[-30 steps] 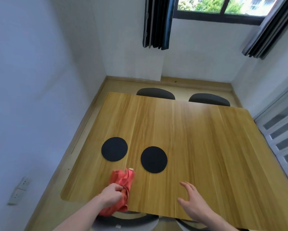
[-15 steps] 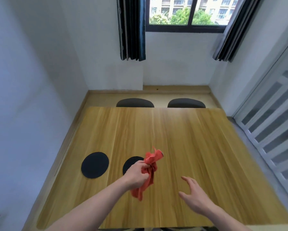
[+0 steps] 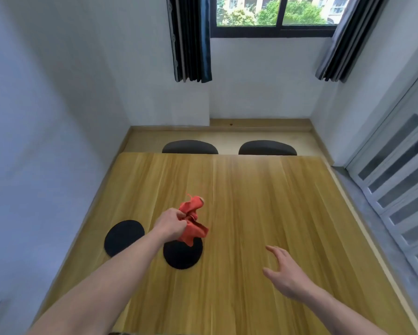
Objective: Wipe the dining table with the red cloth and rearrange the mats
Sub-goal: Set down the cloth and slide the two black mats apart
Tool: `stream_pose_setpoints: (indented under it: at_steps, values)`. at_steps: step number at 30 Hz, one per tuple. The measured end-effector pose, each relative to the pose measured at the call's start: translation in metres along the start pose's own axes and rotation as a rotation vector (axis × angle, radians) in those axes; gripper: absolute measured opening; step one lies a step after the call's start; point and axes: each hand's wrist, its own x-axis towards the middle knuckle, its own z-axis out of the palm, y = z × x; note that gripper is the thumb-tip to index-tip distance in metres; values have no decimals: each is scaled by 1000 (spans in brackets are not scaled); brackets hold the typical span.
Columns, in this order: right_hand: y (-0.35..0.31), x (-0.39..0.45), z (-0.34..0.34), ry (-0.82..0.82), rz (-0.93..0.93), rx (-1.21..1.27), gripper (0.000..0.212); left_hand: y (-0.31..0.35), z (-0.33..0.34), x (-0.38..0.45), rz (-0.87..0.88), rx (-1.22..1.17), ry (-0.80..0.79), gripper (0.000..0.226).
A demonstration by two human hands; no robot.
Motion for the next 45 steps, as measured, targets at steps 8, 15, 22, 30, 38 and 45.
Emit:
stream_pose_setpoints:
  at_steps: [8,15,22,30,38,45]
  values:
    - [-35,20,22,-97,-51,-19,68,-93,-26,-15,-202,76,87,33]
    - [-57,14,29,-92,-52,-23,68,-84,-57,32,-134,16,132,29]
    - [-72,7,27,-25,-1,-26,69,-62,-87,94,-53,45,159,49]
    - [-80,0,48,-14,48,31,68,-88,2,73,-20,230,-197,54]
    - [-69,-21,76,-39,125,14,67,-137,75,48,-192,298,-514,64]
    - [-65,-28,85,-37,151,36,68,-137,83,53,-273,323,-444,46]
